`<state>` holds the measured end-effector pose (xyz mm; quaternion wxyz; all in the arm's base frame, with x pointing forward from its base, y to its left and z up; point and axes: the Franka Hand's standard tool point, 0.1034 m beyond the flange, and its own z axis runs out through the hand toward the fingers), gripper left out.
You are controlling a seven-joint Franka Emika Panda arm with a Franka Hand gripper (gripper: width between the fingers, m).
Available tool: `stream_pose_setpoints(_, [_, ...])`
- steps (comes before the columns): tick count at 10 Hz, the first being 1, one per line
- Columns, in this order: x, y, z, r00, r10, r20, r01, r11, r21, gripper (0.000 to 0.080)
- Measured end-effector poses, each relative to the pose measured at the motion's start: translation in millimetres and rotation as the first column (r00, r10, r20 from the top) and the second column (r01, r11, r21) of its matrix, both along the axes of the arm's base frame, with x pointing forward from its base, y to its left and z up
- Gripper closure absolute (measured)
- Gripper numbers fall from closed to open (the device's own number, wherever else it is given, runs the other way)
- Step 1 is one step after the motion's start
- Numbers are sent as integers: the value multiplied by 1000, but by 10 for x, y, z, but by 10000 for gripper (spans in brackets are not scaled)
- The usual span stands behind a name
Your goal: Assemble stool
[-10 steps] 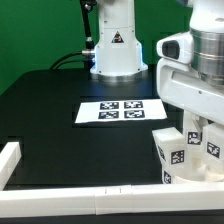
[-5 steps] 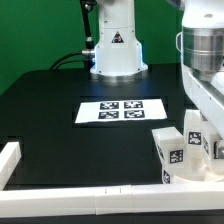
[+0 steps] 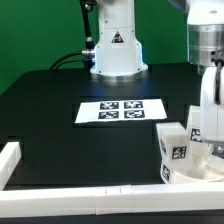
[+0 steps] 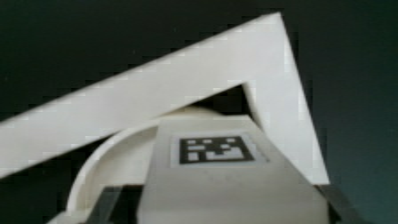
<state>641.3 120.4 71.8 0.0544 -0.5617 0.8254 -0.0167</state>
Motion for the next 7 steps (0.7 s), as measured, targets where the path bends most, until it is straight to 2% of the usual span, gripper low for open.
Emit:
stream_pose_setpoints(1, [0,4,-5,999,34,2,-34,999,-1,414])
stream_pose_setpoints(2, [-5,6,-17,999,44,1,-44,999,-4,277])
stream_pose_setpoints(3, [-7,11,-9,994,112,-1,-112,994,-12,277])
stream_pose_setpoints(4, [-8,32,16,980,200,-6,-200,980,-15,171])
stream_pose_setpoints(5, [6,48,69,934,356,-1,-356,934,-28,156])
stream_pose_setpoints(7, [6,44,67,861,508,1,-507,861,-48,151])
